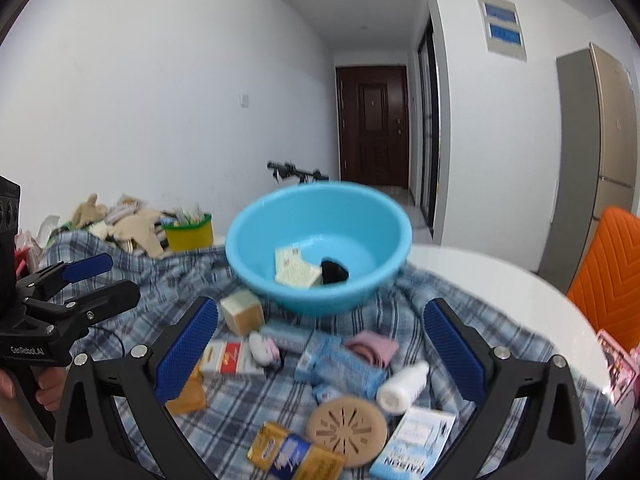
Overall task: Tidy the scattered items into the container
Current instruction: 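Lift both tools away from the basin back toward the item pile, then move the open right tool down toward the gold Liqun cigarette pack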
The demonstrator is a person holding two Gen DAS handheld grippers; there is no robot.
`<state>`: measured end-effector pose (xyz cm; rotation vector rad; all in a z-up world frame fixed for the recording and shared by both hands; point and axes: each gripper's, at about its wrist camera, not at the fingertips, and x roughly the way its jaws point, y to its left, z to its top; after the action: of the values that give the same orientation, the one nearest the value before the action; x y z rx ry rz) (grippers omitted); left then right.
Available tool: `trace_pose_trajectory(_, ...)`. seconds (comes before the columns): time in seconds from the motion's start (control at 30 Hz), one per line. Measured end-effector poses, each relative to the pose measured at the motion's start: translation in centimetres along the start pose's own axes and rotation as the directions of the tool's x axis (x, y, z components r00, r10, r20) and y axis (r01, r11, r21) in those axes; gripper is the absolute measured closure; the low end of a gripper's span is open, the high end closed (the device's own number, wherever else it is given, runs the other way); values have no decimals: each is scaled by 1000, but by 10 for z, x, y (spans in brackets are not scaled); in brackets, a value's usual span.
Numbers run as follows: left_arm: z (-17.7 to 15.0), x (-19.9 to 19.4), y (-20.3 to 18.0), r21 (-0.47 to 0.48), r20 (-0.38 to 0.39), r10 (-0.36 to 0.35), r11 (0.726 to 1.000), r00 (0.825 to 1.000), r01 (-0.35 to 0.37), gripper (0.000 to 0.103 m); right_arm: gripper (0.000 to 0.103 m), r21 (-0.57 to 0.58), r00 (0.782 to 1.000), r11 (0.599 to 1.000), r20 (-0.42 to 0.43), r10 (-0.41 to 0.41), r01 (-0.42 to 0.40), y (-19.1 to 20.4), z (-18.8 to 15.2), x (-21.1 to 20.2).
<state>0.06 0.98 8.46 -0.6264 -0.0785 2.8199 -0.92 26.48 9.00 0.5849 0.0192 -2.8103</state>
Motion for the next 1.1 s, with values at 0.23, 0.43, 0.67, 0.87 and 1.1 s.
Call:
trace_pose_trajectory(0.23,-49,19,-14,7,-110,4,1000,994,-3,0,0,43,997,998,-74,-36,39,-8,-42,5)
trace_pose_trajectory(0.43,-82,32,-22,-16,-186,-21,1000,982,18,0,0,65,986,996,-162,-48,59,-13,-81,5)
trace_pose_trajectory(0.67,-105,45,-24,-46,-256,-50,998,965,39,0,0,25,967,998,-250,-54,62,-5,-118,10)
trace_pose_trajectory(0.87,-110,49,-32,-22,-277,-71,997,958,67,0,0,6,963,1000,-269,-22,25,-11,-130,4)
trace_pose_trajectory(1.1,-107,60,-45,-12,-306,-127,991,943,130,0,1,-59,972,996,-230,46,-61,-6,-136,-6)
